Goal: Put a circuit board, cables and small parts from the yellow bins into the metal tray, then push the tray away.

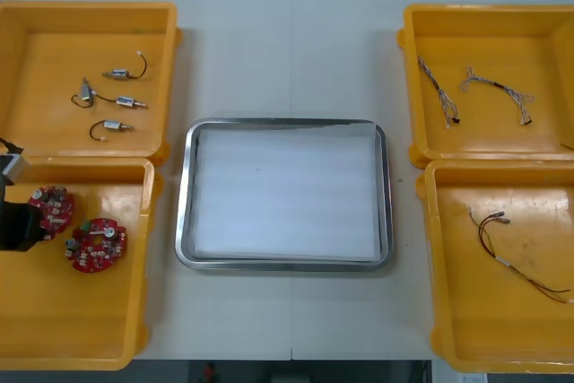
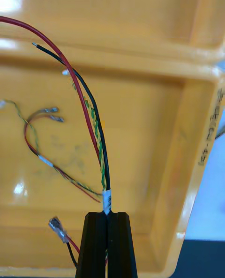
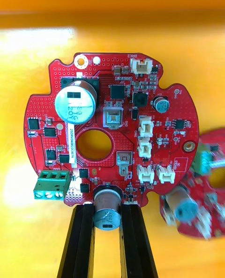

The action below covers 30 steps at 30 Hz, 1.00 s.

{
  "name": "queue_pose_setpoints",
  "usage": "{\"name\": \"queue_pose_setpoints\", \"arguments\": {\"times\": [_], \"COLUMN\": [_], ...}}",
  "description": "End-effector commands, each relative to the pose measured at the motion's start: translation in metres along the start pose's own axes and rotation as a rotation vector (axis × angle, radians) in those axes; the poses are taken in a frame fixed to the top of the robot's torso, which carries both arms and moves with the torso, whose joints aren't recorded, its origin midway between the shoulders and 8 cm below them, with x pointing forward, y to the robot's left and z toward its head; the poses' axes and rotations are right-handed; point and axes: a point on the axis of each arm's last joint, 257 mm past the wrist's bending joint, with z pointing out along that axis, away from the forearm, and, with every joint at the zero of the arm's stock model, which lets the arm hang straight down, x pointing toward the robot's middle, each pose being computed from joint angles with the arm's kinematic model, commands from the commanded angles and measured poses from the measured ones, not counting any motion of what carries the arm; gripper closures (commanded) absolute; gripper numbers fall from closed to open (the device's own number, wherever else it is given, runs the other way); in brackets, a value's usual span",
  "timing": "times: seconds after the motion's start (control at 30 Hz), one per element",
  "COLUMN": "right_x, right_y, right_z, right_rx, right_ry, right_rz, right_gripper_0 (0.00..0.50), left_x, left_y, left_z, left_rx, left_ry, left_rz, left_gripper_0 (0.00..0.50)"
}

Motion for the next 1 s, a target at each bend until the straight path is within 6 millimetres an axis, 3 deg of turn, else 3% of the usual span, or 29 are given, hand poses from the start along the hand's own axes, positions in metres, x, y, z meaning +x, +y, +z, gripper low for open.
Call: {"name": "queue_pose_setpoints", "arguments": {"times": [0.03, 0.23, 0.43, 0.63, 0.73, 1.0], "right_x": [-0.038, -0.041, -0.042, -0.041, -0.042, -0.04], "right_y": [0.011, 0.033, 0.044, 0.053, 0.057, 0.064], "right_z": [-0.034, -0.047, -0.059, -0.062, -0.063, -0.06], "right_rx": [0.007, -0.054, -0.01, 0.007, 0.001, 0.001], "right_ry": [-0.108, -0.1, -0.105, -0.109, -0.112, -0.098], "right_rz": [-0.048, -0.063, -0.173, -0.235, -0.253, -0.296], "right_gripper_0": [0.5, 0.5, 0.5, 0.5, 0.5, 0.5], "left_x": [-0.023, -0.026, -0.027, -0.028, -0.027, -0.027], "left_y": [-0.004, -0.008, -0.019, -0.054, -0.081, -0.145], "left_z": [-0.041, -0.067, -0.089, -0.114, -0.121, -0.125], "left_rx": [-0.009, -0.024, -0.036, -0.05, -0.045, -0.001], "left_ry": [-0.059, -0.063, -0.058, -0.061, -0.067, -0.073], "left_rz": [-0.034, -0.019, -0.007, -0.02, -0.022, 0.038], "left_gripper_0": [0.5, 0.5, 0.5, 0.5, 0.5, 0.5]}}
